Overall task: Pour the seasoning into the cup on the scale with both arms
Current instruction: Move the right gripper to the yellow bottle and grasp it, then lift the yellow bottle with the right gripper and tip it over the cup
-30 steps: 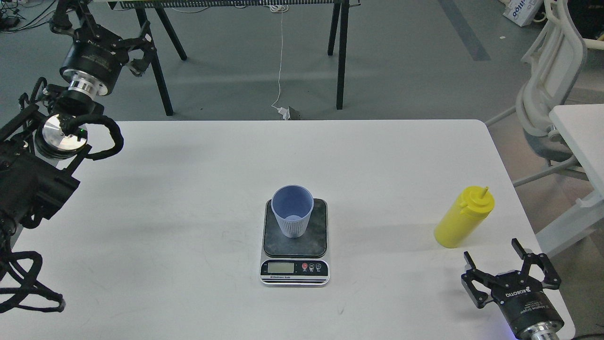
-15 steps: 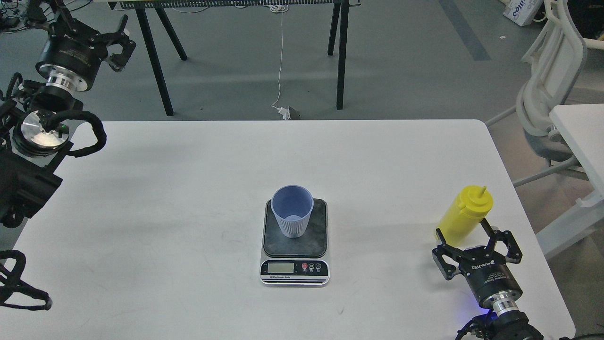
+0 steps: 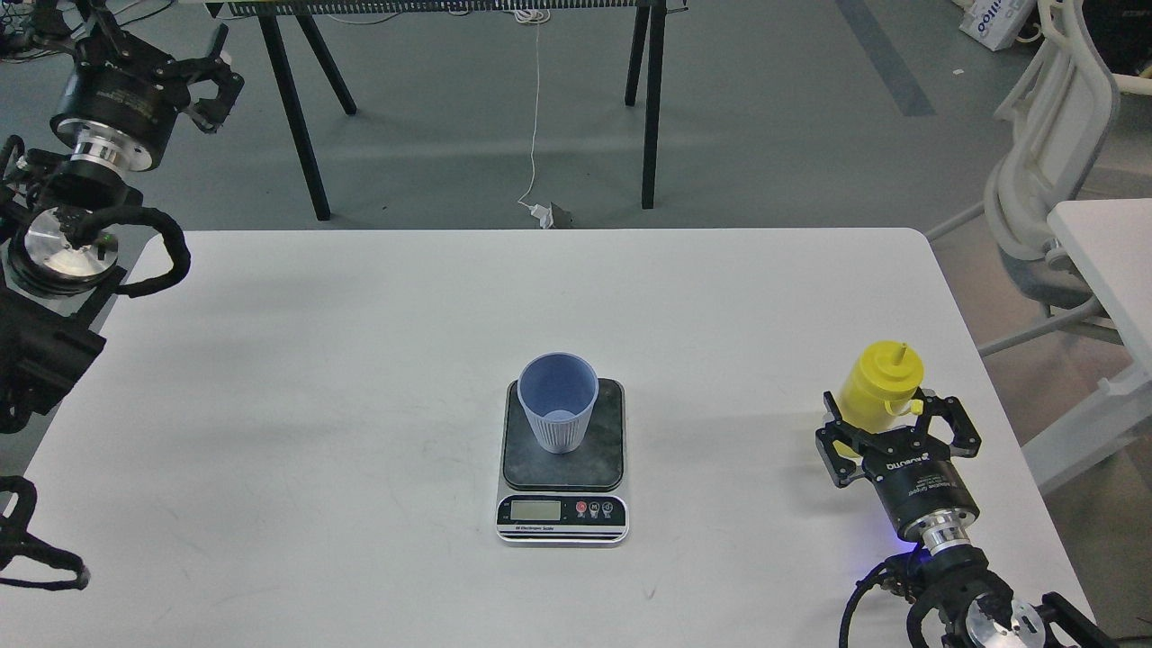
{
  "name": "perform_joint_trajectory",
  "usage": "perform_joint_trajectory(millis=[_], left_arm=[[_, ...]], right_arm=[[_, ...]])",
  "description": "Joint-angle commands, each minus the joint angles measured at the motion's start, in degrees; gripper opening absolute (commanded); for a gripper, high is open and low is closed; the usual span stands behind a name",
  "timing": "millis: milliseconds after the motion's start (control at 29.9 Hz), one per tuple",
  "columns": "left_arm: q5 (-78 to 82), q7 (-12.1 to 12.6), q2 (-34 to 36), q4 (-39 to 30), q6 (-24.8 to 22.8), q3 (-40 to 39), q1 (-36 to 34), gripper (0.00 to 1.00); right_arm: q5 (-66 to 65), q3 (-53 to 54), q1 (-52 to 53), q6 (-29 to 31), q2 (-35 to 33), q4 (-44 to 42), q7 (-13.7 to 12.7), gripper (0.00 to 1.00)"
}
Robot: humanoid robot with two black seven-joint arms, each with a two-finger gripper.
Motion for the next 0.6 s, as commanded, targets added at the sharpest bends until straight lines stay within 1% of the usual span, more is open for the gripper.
perform_joint_trajectory(millis=[0,67,167,301,434,568], left_arm=[[0.1,0.1,0.7,-0.4,0.0,0.1,0.0,1.0],[0.1,0.1,0.7,-0.5,0.0,0.1,0.0,1.0],[0.1,0.1,0.7,-0.5,0.0,0.0,0.0,1.0],[0.1,0.0,0.9,-0.5,0.0,-0.2,0.0,1.0],[0.0,0.1,1.5,-0.5,-0.1,-1.0,0.0,1.0],[0.0,0.0,1.5,-0.5,-0.2,-1.1,0.1,1.0]], right_arm=[[0.0,-0.1,1.8,0.0,0.0,-1.2,0.0,0.57],[-0.1,-0.2,2.4,0.0,0.0,-1.1,0.0,0.48],[-0.4,-0.3,4.2,0.0,-0.1,-0.8,0.0,0.39],[-5.0,0.3,6.4,0.0,-1.9,0.8,0.1,0.38],[-15.6,0.2,9.8,0.0,-8.1,5.2,0.1,0.38],[-24.4,-0.2,14.9,0.0,-12.0,8.0,0.1,0.38]])
